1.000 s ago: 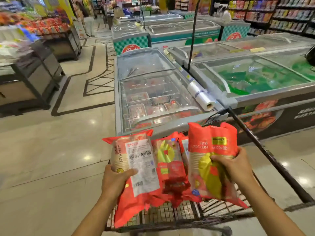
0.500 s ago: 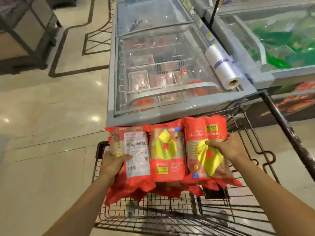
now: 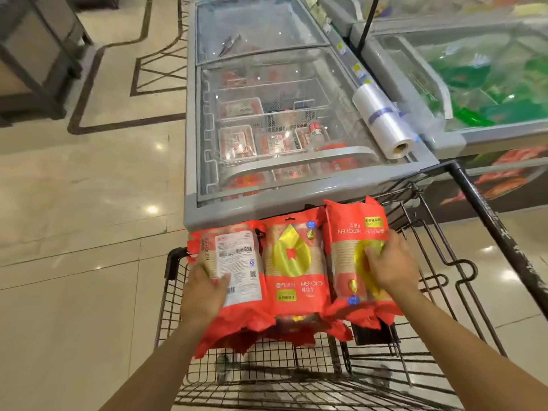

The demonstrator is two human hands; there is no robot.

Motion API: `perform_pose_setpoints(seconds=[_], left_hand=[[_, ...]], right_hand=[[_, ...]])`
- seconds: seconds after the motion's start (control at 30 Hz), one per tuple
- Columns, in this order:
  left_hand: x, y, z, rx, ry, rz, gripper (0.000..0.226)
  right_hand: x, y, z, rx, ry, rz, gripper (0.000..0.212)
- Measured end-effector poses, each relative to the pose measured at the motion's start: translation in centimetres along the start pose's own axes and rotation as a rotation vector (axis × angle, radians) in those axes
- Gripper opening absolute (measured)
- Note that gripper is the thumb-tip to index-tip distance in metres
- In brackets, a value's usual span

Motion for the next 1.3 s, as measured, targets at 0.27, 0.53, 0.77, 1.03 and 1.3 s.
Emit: perform_pose_setpoints(seconds=[0.27,0.53,0.77,1.03,1.3], left_hand=[[-6.3,6.4,7.2,-0.035,-0.374,-0.427,0.085],[-13.8,17.1,20.3,-0.324,-0.477,-0.869,0.074],[-12.9,24.7,31.5,-0.467,-0.52,-0.842,0.081],[-8.5,29.9,40.8,-0.641,-0.509,-0.713,0.079],[-4.2,33.8,46.7,-0.793,-0.518,-0.461,0.08]], right_hand=[[9.4,10.1,4.8,-0.19,0.199,0.312,0.062],[21.1,25.6,13.5,-0.523,0.255,0.637,0.071],[26.8,36.4,17.6,-0.568,0.236,0.754,0.076],[32.7,44.3,18.9,-0.562,0.166,0.959,0.076],[39.2,49.8,18.6,-0.485,0.122,1.24,0.074]])
Point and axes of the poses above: each hand's wrist, its own y-axis away from the middle knuckle, its own z-axis out of the back of the hand, x = y × z, the point moved 1 cm from there along -y, towards the middle knuckle, and after that the axes turned 12 degrees about y, right-handed, at the moved point
